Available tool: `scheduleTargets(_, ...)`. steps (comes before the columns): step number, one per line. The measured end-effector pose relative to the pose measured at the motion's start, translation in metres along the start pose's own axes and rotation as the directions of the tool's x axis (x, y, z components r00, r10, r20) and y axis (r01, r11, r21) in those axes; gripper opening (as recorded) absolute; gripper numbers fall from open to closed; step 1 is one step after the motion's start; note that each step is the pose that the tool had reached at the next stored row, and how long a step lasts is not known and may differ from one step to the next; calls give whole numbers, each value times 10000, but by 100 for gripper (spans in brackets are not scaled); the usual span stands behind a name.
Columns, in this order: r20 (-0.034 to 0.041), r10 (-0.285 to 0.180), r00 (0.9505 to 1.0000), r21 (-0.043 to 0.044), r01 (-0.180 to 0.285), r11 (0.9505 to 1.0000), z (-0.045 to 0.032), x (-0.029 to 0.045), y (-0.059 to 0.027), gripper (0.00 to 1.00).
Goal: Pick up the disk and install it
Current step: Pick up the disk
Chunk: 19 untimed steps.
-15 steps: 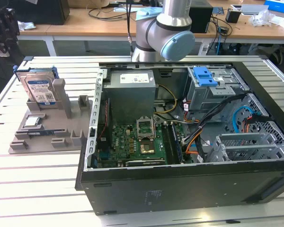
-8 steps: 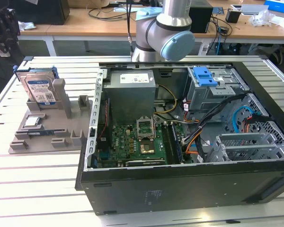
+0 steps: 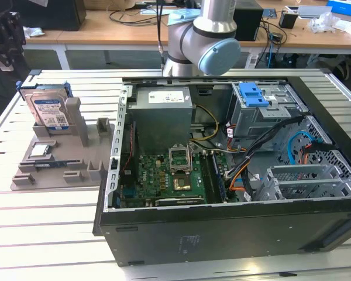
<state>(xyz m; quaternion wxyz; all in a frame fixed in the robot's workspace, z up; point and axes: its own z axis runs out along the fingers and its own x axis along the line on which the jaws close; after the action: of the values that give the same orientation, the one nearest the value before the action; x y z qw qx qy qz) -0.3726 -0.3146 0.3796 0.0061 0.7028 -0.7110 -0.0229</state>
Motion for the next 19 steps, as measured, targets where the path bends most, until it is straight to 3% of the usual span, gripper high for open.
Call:
scheduleTargets(9, -1, -1, 10000, -1, 1, 10000, 110, -80, -4, 42)
scheduleTargets(19, -1, 1, 10000, -3, -1, 10000, 300, -267, 1, 42)
